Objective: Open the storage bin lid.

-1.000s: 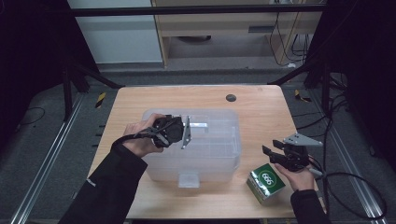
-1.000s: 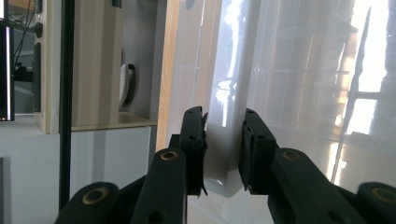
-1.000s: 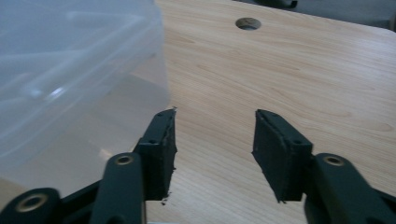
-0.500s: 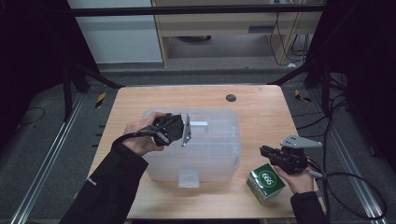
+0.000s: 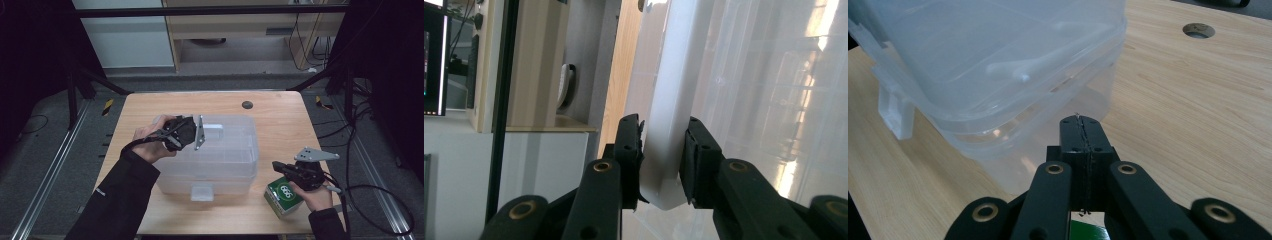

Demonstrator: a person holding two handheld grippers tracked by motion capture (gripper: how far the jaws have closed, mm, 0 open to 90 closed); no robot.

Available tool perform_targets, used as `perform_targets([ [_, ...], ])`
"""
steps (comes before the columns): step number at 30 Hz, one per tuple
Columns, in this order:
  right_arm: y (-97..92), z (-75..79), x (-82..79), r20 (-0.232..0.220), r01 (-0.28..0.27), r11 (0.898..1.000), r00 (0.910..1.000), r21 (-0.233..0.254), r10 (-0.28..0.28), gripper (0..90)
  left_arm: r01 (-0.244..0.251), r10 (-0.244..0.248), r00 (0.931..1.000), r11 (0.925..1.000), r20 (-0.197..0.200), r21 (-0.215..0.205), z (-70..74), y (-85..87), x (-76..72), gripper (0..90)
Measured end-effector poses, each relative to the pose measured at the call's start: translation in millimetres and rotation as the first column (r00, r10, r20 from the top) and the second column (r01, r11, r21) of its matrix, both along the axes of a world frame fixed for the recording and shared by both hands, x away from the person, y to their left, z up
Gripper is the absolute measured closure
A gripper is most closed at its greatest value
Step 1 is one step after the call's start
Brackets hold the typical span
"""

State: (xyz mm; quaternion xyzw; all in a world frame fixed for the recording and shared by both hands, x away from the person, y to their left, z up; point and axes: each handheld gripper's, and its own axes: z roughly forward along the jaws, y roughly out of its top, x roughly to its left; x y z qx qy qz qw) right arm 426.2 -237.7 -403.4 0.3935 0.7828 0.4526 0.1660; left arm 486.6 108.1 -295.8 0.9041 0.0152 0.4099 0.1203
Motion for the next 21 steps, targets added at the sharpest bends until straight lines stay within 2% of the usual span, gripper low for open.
perform_targets([
  [11,12.5,-3.0,-4.4,-0.02,-0.034,0.999,0.9992,0.019,0.034,90.0,-0.024,0.024,0.9996,0.9995,0.011,-0.023,6.8,-0.5,10.2,70.9],
  [15,14.9,-3.7,-4.9,-0.015,-0.04,0.999,0.9991,0.022,0.041,90.0,-0.031,0.031,0.9995,0.9993,0.011,-0.021,9.5,-0.4,13.6,70.6],
  [20,18.0,-4.2,-5.9,-0.01,-0.044,0.998,0.999,0.034,0.045,90.0,-0.044,0.044,0.999,0.998,0.007,-0.045,12.4,-0.4,20.3,70.3],
  [21,18.6,-4.4,-5.9,-0.012,-0.046,0.998,0.9989,0.038,0.046,90.0,-0.047,0.047,0.9989,0.9982,0.006,-0.038,13.7,-0.3,21.4,70.2],
])
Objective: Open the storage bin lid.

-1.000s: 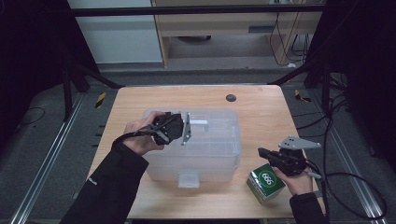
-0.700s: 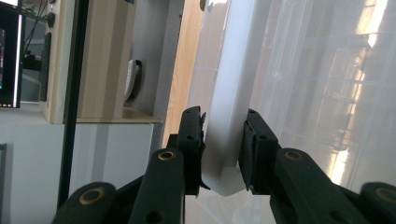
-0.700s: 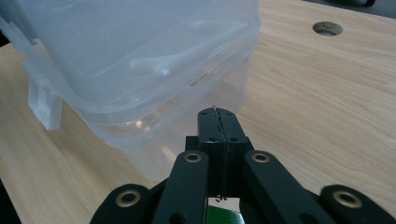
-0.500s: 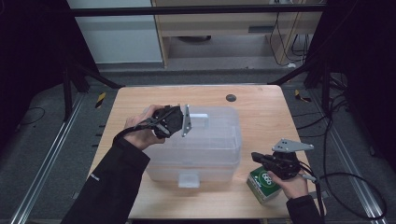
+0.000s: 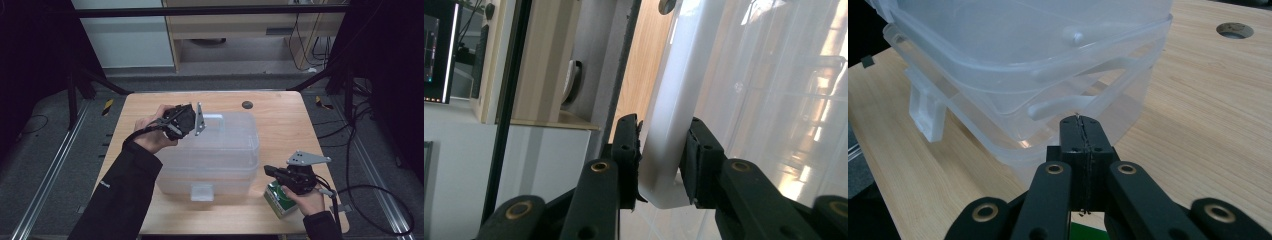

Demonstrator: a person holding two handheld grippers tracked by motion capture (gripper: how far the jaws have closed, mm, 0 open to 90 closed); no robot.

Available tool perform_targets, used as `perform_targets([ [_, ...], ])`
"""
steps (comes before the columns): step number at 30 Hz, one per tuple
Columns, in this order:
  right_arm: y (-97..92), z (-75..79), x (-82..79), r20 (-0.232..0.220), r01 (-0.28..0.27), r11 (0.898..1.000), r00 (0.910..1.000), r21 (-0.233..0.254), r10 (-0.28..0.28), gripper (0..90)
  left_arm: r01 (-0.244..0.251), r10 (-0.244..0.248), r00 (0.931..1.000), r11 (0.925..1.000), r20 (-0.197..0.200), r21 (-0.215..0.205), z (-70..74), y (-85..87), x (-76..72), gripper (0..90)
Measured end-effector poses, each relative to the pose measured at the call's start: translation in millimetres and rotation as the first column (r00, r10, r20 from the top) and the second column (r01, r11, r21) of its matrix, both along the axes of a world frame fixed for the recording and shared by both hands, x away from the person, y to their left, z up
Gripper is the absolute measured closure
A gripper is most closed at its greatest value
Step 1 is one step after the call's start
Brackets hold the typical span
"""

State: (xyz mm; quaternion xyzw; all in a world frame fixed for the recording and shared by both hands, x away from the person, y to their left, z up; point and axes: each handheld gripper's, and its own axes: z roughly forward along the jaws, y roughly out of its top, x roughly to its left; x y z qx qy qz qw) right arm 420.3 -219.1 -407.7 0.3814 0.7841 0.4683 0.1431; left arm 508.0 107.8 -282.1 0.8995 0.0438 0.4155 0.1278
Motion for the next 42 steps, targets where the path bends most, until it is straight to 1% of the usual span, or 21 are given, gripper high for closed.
perform_targets([
  [3,2.7,-0.3,-0.2,0.017,0.002,1.0,0.9999,0.013,-0.003,90.0,-0.003,0.003,1.0,1.0,-0.004,-0.009,1.2,0.4,2.7,70.0],
  [8,5.6,0.7,-0.3,0.013,-0.003,0.999,0.9999,0.039,0.002,90.0,-0.007,0.007,1.0,0.9997,-0.007,-0.023,2.4,0.3,6.5,69.9],
  [10,7.7,0.8,0.1,0.012,-0.009,0.999,0.9999,0.038,0.008,90.0,-0.009,0.009,0.9999,0.9998,-0.01,-0.016,3.8,0.2,8.2,69.8],
  [12,10.1,0.9,0.3,0.011,-0.019,0.999,0.9998,0.044,0.019,90.0,-0.01,0.01,0.9999,0.9996,-0.011,-0.026,3.7,0.0,9.5,69.8],
  [16,15.7,3.1,1.6,0.02,-0.033,0.997,0.9993,0.075,0.031,90.0,-0.013,0.013,0.9998,0.9995,-0.014,-0.03,4.6,-0.4,11.7,69.7],
  [20,20.1,4.5,1.9,0.023,-0.043,0.995,0.9989,0.089,0.041,90.0,-0.012,0.012,0.9998,0.9995,-0.018,-0.03,4.8,0.1,11.9,69.5],
  [22,22.2,4.5,2.5,0.027,-0.044,0.994,0.9988,0.097,0.042,90.0,-0.009,0.008,0.9996,0.9998,-0.028,-0.02,5.6,0.6,11.2,69.3],
  [24,22.2,4.6,2.7,0.029,-0.044,0.994,0.9987,0.102,0.041,90.0,-0.005,0.004,0.9997,0.9999,-0.024,-0.015,5.1,0.6,9.7,69.2],
  [26,22.4,4.0,2.4,0.025,-0.041,0.994,0.9989,0.101,0.039,90.0,-0.004,0.003,0.9998,0.9998,-0.021,-0.022,4.0,0.5,8.6,68.1],
  [27,22.3,3.5,2.5,0.024,-0.042,0.994,0.9989,0.101,0.04,90.0,-0.003,0.003,1.0,0.9998,-0.008,-0.02,3.8,1.1,7.5,66.5],
  [28,22.3,3.1,2.4,0.026,-0.041,0.994,0.9989,0.101,0.039,90.0,-0.003,0.003,1.0,0.9998,-0.008,-0.02,3.8,1.1,7.5,64.5],
  [29,22.3,3.1,2.4,0.026,-0.041,0.994,0.9989,0.101,0.039,90.0,-0.005,0.005,1.0,0.9994,-0.004,-0.033,3.2,1.7,6.7,64.5],
  [30,22.4,3.0,2.3,0.02,-0.042,0.994,0.999,0.102,0.04,90.0,-0.003,0.003,1.0,0.9994,-0.005,-0.033,4.1,2.9,5.6,62.9],
  [31,22.5,2.7,2.1,0.022,-0.04,0.994,0.999,0.099,0.038,90.0,0.001,-0.001,1.0,0.9985,-0.007,-0.054,4.3,4.2,3.9,60.9],
  [33,22.4,2.4,2.0,0.022,-0.041,0.994,0.999,0.101,0.039,90.0,0.007,-0.007,1.0,0.9976,-0.004,-0.068,7.0,8.0,-1.1,55.0],
  [35,22.4,2.4,2.0,0.021,-0.041,0.994,0.999,0.1,0.039,90.0,0.011,-0.012,0.9998,0.9951,-0.012,-0.098,9.6,12.7,-6.6,53.1],
  [36,22.5,2.3,1.8,0.023,-0.04,0.994,0.999,0.101,0.038,90.0,0.01,-0.011,0.9999,0.9947,-0.011,-0.103,11.6,15.2,-9.0,51.0],
  [38,22.7,2.2,1.5,0.025,-0.038,0.994,0.9991,0.098,0.035,90.0,0.002,-0.004,0.9999,0.9912,-0.016,-0.132,13.9,21.3,-13.9,47.9],
  [39,22.8,2.2,1.3,0.022,-0.038,0.995,0.9991,0.098,0.036,90.0,-0.003,0.0,0.9998,0.9866,-0.021,-0.163,16.1,28.9,-18.1,46.0],
  [40,22.8,2.2,1.3,0.022,-0.038,0.995,0.9991,0.098,0.036,90.0,-0.003,0.0,0.9998,0.9866,-0.021,-0.163,16.1,28.9,-18.1,45.4],
  [42,22.8,2.0,1.2,0.021,-0.038,0.994,0.9991,0.099,0.036,90.0,-0.006,0.001,0.9997,0.9784,-0.025,-0.207,16.8,36.9,-21.5,44.7],
])
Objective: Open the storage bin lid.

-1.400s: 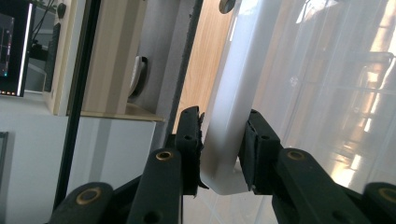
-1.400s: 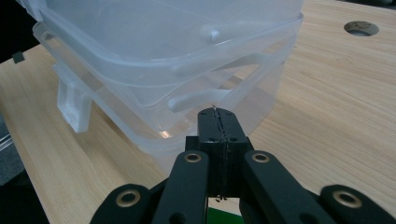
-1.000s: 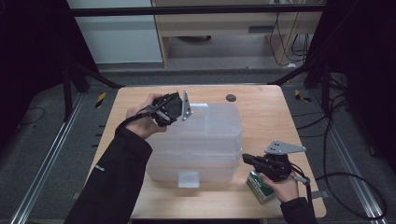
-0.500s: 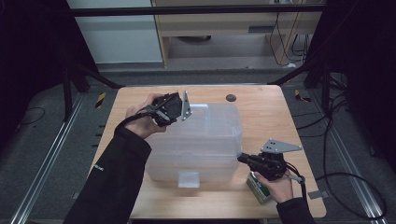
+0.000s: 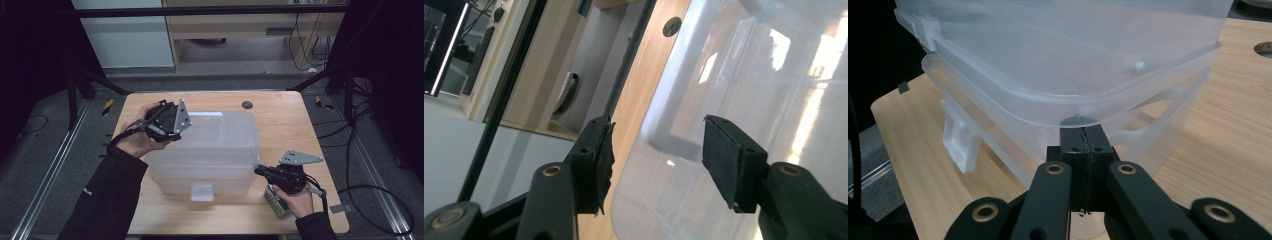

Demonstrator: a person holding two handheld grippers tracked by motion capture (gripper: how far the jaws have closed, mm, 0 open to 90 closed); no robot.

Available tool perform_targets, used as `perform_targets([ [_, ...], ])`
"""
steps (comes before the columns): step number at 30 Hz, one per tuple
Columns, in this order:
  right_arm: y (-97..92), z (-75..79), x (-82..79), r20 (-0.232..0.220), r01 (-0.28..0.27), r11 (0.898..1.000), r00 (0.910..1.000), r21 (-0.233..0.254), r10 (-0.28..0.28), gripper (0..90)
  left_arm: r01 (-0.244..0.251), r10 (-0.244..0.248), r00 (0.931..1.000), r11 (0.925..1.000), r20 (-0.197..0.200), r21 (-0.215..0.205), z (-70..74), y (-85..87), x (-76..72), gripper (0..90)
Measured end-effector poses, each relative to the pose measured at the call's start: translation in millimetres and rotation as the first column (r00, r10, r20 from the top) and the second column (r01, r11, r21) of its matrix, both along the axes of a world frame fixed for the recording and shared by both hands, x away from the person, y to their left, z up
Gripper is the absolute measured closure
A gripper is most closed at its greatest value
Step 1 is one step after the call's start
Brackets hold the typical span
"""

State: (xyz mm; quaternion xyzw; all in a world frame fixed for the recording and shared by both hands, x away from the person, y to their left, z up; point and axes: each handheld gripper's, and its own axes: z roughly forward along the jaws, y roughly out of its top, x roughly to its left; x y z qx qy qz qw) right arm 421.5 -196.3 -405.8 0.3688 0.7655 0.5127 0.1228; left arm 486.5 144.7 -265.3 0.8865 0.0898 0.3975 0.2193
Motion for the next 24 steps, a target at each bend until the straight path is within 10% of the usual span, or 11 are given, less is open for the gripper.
perform_targets([
  [8,0.0,-0.1,-0.4,0.0,0.0,1.0,1.0,-0.002,0.0,90.0,-0.039,0.036,0.9991,0.984,-0.023,-0.174,-0.5,37.6,-13.0,40.9],
  [12,0.1,-0.3,-0.5,-0.003,0.0,1.0,1.0,-0.002,0.0,90.0,-0.101,0.097,0.9949,0.9555,-0.028,-0.277,-4.1,60.5,-19.5,41.0],
  [13,0.2,-0.4,-0.5,-0.003,0.002,1.0,1.0,0.0,-0.002,90.0,-0.135,0.132,0.9907,0.9334,-0.033,-0.332,-6.3,72.9,-22.1,41.3],
  [14,0.2,-0.4,-0.5,-0.003,0.002,1.0,1.0,0.0,-0.002,90.0,-0.135,0.132,0.9907,0.9334,-0.033,-0.332,-6.3,72.9,-22.1,41.6],
  [15,0.3,-0.3,-0.7,-0.003,0.003,1.0,1.0,-0.001,-0.003,90.0,-0.153,0.151,0.9879,0.92,-0.034,-0.361,-7.5,79.4,-23.4,42.0],
  [16,0.4,-0.4,-0.8,0.0,0.004,1.0,1.0,-0.002,-0.004,90.0,-0.19,0.192,0.9806,0.8803,-0.041,-0.435,-10.1,92.2,-25.9,42.3],
  [17,0.4,-0.6,-0.6,-0.003,0.003,1.0,1.0,0.001,-0.003,90.0,-0.19,0.192,0.9806,0.8803,-0.041,-0.435,-10.1,92.2,-25.9,42.6],
  [20,0.5,-0.6,-0.6,0.0,0.005,1.0,1.0,-0.002,-0.005,90.0,-0.227,0.238,0.97,0.8078,-0.051,-0.544,-14.4,111.1,-31.1,44.3],
  [21,0.6,-0.7,-0.7,-0.001,0.005,1.0,1.0,-0.003,-0.005,90.0,-0.244,0.27,0.9617,0.7652,-0.047,-0.596,-17.7,122.2,-33.8,44.7],
  [22,0.6,-0.7,-0.5,-0.002,0.004,1.0,1.0,-0.002,-0.004,90.0,-0.244,0.27,0.9617,0.7652,-0.047,-0.596,-17.7,122.2,-33.8,45.1],
  [24,0.6,-0.6,-0.6,-0.002,0.004,1.0,1.0,-0.003,-0.004,90.0,-0.266,0.293,0.954,0.7241,-0.065,-0.637,-21.6,132.9,-36.9,46.7],
])
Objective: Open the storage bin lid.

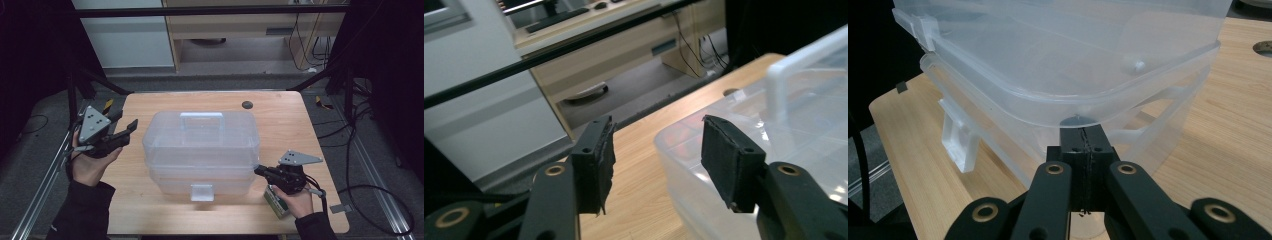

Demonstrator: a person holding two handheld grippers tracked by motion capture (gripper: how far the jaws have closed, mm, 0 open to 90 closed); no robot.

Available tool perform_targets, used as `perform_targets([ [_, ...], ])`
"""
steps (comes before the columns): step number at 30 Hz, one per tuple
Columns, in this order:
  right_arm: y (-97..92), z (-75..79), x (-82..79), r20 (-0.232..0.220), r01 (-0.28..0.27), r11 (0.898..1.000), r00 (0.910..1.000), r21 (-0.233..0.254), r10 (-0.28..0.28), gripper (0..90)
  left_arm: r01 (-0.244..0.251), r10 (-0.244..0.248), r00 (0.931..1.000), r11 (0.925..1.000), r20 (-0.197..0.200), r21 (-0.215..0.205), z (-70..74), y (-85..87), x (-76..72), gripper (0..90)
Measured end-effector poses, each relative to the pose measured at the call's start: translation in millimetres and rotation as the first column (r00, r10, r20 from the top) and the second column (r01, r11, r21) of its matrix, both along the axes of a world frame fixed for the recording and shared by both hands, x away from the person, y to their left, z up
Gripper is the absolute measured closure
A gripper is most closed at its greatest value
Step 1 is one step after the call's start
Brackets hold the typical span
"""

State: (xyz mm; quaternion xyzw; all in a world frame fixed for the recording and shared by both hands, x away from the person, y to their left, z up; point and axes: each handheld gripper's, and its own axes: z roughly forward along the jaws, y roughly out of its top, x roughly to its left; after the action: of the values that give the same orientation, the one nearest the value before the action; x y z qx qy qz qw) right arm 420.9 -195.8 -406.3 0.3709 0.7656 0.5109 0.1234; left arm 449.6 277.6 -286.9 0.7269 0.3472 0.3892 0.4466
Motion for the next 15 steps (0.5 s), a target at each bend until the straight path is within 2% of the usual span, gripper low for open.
perform_targets([
  [7,0.1,-0.1,0.1,-0.001,-0.002,1.0,1.0,0.001,0.002,90.0,-0.043,0.042,0.9991,0.9973,-0.006,-0.059,-17.4,23.2,-10.3,51.6],
  [9,0.3,-0.2,0.2,0.001,-0.002,1.0,1.0,-0.002,0.002,90.0,-0.05,0.049,0.9987,0.9959,-0.012,-0.076,-21.9,27.2,-12.4,57.0],
  [12,0.2,-0.1,0.1,-0.002,-0.004,1.0,1.0,-0.001,0.004,90.0,-0.072,0.07,0.9973,0.9943,-0.02,-0.079,-30.1,31.7,-16.3,60.5],
  [14,0.1,-0.2,0.3,-0.002,-0.005,1.0,1.0,0.0,0.005,90.0,-0.087,0.085,0.9961,0.9914,-0.024,-0.098,-35.7,35.9,-19.4,63.9],
  [15,0.3,-0.3,0.4,-0.002,-0.005,1.0,1.0,-0.002,0.005,90.0,-0.098,0.094,0.9947,0.9881,-0.04,-0.118,-40.9,39.5,-20.8,68.2],
])
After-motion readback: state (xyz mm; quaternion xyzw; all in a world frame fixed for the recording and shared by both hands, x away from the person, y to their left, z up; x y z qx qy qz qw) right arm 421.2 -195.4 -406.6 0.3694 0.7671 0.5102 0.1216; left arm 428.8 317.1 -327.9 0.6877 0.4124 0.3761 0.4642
